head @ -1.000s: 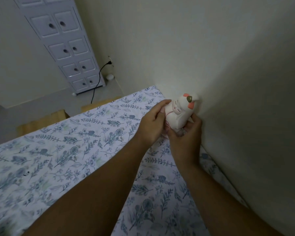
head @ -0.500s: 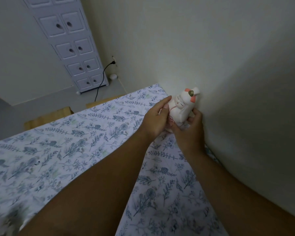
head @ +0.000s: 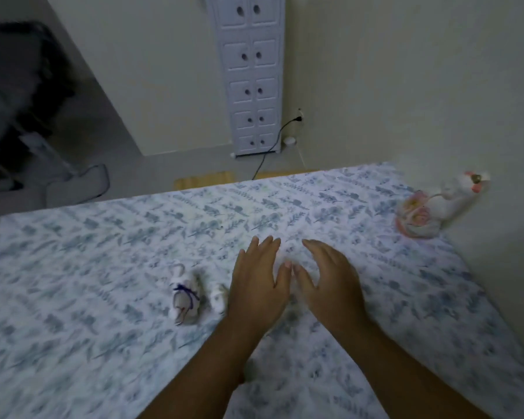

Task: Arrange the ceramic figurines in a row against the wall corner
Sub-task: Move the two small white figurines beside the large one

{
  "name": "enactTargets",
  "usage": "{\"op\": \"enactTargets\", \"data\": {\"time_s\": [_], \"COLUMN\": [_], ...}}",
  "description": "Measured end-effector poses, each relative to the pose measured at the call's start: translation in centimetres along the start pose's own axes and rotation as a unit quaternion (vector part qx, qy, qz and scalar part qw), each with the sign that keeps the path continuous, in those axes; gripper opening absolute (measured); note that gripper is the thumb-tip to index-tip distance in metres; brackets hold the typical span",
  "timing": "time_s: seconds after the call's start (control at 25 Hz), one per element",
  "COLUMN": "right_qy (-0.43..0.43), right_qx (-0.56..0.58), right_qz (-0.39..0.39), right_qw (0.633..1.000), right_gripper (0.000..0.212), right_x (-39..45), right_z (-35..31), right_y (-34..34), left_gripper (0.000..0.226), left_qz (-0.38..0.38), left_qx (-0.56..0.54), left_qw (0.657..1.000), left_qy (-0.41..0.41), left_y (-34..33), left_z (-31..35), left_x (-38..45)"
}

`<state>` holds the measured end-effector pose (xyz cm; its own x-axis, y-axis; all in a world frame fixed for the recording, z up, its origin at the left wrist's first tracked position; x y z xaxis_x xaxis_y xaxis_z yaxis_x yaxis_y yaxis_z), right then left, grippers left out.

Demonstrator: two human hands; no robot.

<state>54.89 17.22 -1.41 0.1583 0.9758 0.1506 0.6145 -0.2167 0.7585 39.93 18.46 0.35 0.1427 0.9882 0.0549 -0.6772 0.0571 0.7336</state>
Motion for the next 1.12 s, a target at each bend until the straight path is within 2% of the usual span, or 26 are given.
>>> {"op": "enactTargets", "data": {"time_s": [0.2, 0.32, 0.44, 0.56, 0.68, 0.84, 0.96, 1.12], "right_qy": [0.035, 0.005, -0.012, 0.001, -0.044, -0.090, -0.130, -0.192], "right_qx": [-0.023, -0.027, -0.037, -0.015, 0.009, 0.025, 0.030, 0.008], "right_qz": [-0.166, -0.260, -0.284, -0.250, -0.200, -0.142, -0.067, 0.037], "right_qw": [0.985, 0.965, 0.958, 0.968, 0.979, 0.985, 0.989, 0.981], "right_gripper": [0.063, 0.076, 0.083, 0.071, 0.061, 0.062, 0.062, 0.062], "right_x": [-4.0, -4.8, -4.7, -4.3, -4.2, -4.4, -4.0, -3.3], "right_z": [-7.1, -8.5, -8.7, -8.3, -7.4, -3.6, 1.3, 10.4], "right_y": [-9.1, -13.3, -16.4, -17.1, -15.1, -10.1, -4.7, 3.8], "left_gripper": [0.064, 0.084, 0.095, 0.089, 0.066, 0.059, 0.052, 0.053], "left_qz": [0.060, 0.000, -0.058, -0.049, -0.005, -0.059, -0.093, -0.182], "left_qx": [0.068, 0.035, -0.046, -0.053, -0.061, -0.089, -0.114, -0.121], "left_qw": [0.993, 0.990, 0.984, 0.983, 0.990, 0.993, 0.989, 0.973], "left_qy": [0.073, 0.136, 0.161, 0.170, 0.126, 0.047, 0.003, -0.072], "left_y": [8.5, 8.6, 7.3, 7.1, 6.9, 3.7, -0.2, -8.6], "left_z": [-10.5, -16.1, -18.6, -18.6, -18.0, -13.8, -7.2, 2.1], "left_x": [-5.1, -6.2, -6.4, -6.1, -5.5, -3.5, -1.6, 1.1]}}
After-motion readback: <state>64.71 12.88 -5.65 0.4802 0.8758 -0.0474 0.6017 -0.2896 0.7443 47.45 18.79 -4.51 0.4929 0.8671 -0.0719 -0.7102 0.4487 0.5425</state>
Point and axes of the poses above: each hand's wrist, its own x-axis towards the middle knuckle, its own y-axis out of the back of the hand, z = x × y, the point moved 5 cm from there along x, towards the middle knuckle, and after that the axes turned 2 degrees about z, right-handed, at the moved point
